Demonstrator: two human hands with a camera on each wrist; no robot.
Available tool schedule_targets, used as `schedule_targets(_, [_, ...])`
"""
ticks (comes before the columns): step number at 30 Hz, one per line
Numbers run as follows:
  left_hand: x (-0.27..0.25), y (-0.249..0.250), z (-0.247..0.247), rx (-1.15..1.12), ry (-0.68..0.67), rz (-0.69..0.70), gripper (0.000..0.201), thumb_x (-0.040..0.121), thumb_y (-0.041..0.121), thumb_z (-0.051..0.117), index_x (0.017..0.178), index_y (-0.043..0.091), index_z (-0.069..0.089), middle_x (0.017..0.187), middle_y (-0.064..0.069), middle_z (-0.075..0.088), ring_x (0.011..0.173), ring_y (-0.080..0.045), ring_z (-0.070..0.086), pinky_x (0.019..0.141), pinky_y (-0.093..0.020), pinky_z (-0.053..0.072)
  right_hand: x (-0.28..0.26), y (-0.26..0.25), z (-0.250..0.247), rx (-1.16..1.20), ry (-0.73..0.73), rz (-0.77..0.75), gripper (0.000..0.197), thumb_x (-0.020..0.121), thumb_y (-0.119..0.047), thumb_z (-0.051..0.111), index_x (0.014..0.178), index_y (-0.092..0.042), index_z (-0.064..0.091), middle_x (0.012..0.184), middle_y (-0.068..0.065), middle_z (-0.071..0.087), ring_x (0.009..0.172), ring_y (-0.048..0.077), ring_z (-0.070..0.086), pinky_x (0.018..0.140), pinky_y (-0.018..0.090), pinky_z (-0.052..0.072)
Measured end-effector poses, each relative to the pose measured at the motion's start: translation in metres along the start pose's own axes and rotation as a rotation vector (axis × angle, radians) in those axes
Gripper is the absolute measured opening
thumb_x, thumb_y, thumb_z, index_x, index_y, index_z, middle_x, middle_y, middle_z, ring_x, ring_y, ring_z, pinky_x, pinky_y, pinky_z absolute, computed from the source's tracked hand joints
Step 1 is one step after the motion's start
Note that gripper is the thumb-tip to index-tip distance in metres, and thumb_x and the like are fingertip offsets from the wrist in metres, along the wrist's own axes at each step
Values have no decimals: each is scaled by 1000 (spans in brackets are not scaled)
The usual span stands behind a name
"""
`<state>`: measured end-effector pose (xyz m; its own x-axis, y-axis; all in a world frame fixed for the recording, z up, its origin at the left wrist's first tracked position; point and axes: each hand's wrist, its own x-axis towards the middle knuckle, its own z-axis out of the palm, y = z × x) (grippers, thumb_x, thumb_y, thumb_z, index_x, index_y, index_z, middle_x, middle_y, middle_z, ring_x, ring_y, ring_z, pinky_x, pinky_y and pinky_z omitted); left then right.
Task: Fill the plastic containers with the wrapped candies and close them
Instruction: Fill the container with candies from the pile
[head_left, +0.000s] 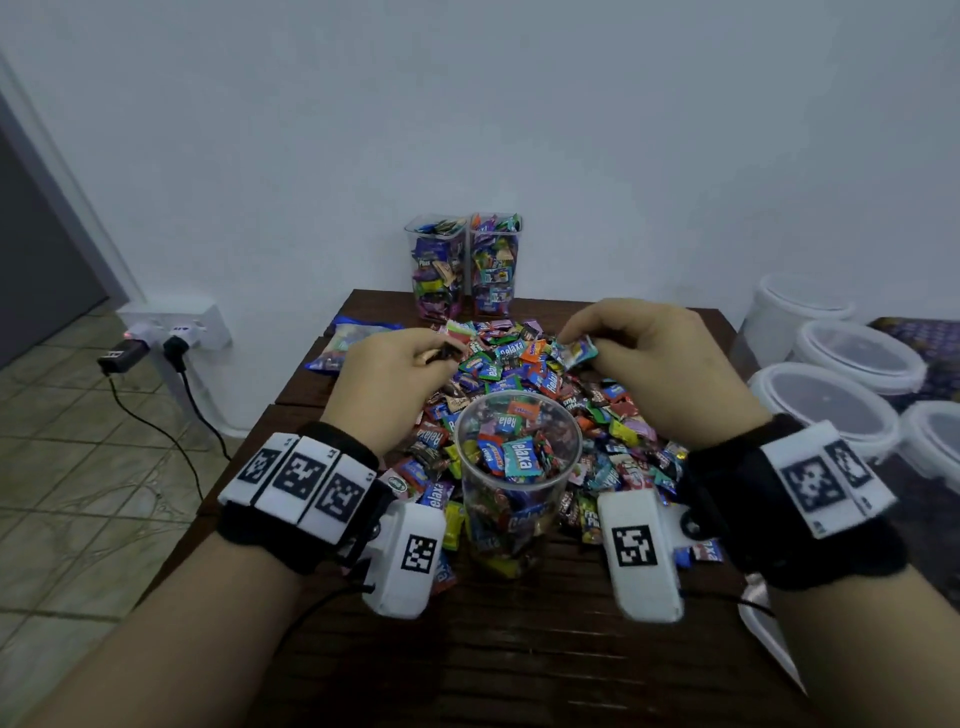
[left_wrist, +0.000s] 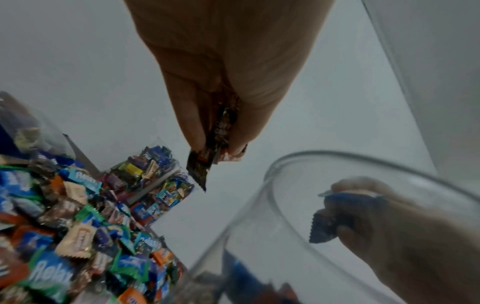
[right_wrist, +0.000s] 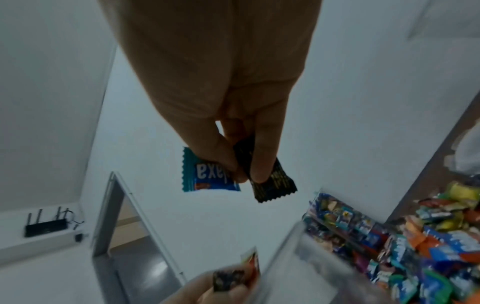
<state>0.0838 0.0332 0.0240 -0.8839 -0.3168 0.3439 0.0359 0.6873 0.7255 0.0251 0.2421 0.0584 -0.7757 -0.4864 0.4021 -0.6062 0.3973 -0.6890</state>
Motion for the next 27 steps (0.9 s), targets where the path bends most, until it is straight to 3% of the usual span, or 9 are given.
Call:
schedule_targets(3, [-4, 5, -4, -76, 6, -11, 14, 87, 13, 64, 98, 13, 73, 74, 12, 64, 76, -15, 62, 78, -35, 51, -10, -9, 7, 50, -18, -61, 36, 84, 2, 58, 78, -33, 67, 81, -2, 69, 75, 16, 64, 73, 33, 52])
schedule_targets(5, [-8, 9, -6, -122, 11, -16, 15, 87, 12, 64, 99, 14, 73, 76, 16, 65, 77, -12, 63, 80, -34, 52, -16, -11, 13, 47, -39, -98, 30, 86, 2, 57, 84, -25, 70, 83, -9, 65, 75, 3, 60, 68, 13, 44])
schedule_targets(8, [-12, 15, -8, -189, 19, -16, 17, 87, 11, 65, 100, 18, 73, 83, 14, 68, 81, -10, 65, 84, -34, 53, -22, -11, 22, 52, -56, -129, 28, 86, 5, 53, 91, -13, 73, 77, -18, 56, 74, -11, 54, 66, 4, 36])
schedule_targets(12, [-16, 21, -11, -242, 27, 11, 21, 86, 11, 66, 90, 30, 71, 85, 13, 71, 81, -11, 67, 83, -38, 54, -27, -8, 32, -13, -90, -178, 32, 83, 0, 46, 92, -15, 73, 89, -8, 62, 87, -3, 52, 76, 6, 38])
schedule_targets(14, [-18, 22, -12, -259, 23, 24, 25, 86, 12, 66, 84, 37, 68, 79, 17, 70, 77, -7, 65, 76, -32, 53, -29, -8, 36, -32, -100, -179, 33, 82, -1, 46, 93, -16, 73, 94, -3, 64, 88, 2, 54, 79, 9, 40])
schedule_targets(16, [-21, 23, -11, -263, 8, 33, 26, 86, 12, 66, 82, 38, 68, 73, 19, 69, 70, 1, 62, 69, -25, 51, -31, -8, 37, -19, -78, -169, 33, 81, -6, 45, 93, -16, 73, 94, -4, 63, 88, 3, 54, 79, 13, 42])
schedule_targets(20, [-25, 28, -10, -284, -12, 33, 29, 86, 9, 65, 81, 38, 67, 74, 22, 69, 68, 4, 63, 73, -21, 53, -42, -7, 38, 100, 81, -113, 23, 82, -20, 55, 101, -23, 68, 101, -15, 59, 97, -2, 54, 84, 19, 44])
schedule_targets(24, [-29, 32, -9, -295, -45, 44, 26, 87, 11, 65, 84, 37, 69, 80, 15, 72, 78, -6, 67, 82, -35, 56, -59, 2, 44, 268, -50, 125, 76, 69, -47, 73, 135, -38, 37, 132, -26, 41, 123, -9, 39, 98, 16, 35])
schedule_targets(27, [-30, 37, -8, -268, -98, 74, 28, 87, 13, 65, 84, 41, 67, 74, 24, 68, 77, 2, 65, 80, -22, 54, -67, 12, 56, 448, -141, 235, 108, 59, -44, 83, 145, -34, 19, 138, -26, 38, 122, -12, 41, 100, 15, 39])
